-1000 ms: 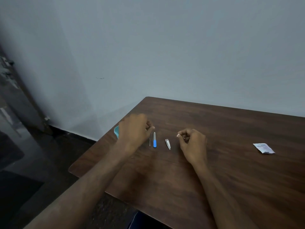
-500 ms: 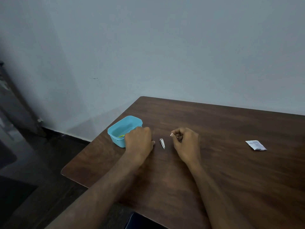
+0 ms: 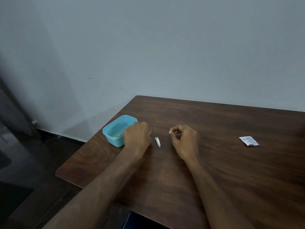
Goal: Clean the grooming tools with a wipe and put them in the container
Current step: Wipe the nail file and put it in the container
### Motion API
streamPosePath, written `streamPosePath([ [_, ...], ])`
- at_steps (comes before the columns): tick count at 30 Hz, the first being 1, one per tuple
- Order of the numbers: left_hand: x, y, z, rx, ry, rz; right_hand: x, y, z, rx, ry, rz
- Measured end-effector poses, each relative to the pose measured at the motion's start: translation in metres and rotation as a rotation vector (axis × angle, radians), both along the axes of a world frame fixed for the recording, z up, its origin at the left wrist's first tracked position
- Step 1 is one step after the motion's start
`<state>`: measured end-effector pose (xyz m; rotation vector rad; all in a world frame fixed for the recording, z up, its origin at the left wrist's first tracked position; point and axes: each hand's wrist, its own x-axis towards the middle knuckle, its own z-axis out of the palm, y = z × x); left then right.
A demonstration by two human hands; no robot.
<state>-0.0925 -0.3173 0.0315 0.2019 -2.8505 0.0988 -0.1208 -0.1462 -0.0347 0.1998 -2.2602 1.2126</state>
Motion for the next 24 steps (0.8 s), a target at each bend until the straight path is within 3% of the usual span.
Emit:
streamPosePath([
  [2,-0.006,-0.006,0.001,0.129,0.061,0.008,-0.001,0.004,0.000,-0.048,-0.022,-0.012],
  [5,-0.010,-0.003,0.004,0.503,0.096,-0.013,0.001,0.011,0.005,-0.160,-0.061,-0.024],
  [11,-0.021,0.069,-0.008,1.007,0.055,-0.264,0.001,0.042,0.010,-0.503,-0.062,-0.152],
  [14,-0.034,0.106,-0.020,1.226,-0.019,-0.327,-0.004,0.077,0.010,-0.483,-0.089,-0.228],
  [19,-0.055,0.146,-0.040,1.270,-0.087,-0.452,-0.006,0.125,0.007,-0.461,-0.104,-0.283],
  [24,-0.062,0.157,-0.055,1.337,-0.092,-0.518,-0.011,0.138,0.002,-0.552,-0.110,-0.146],
])
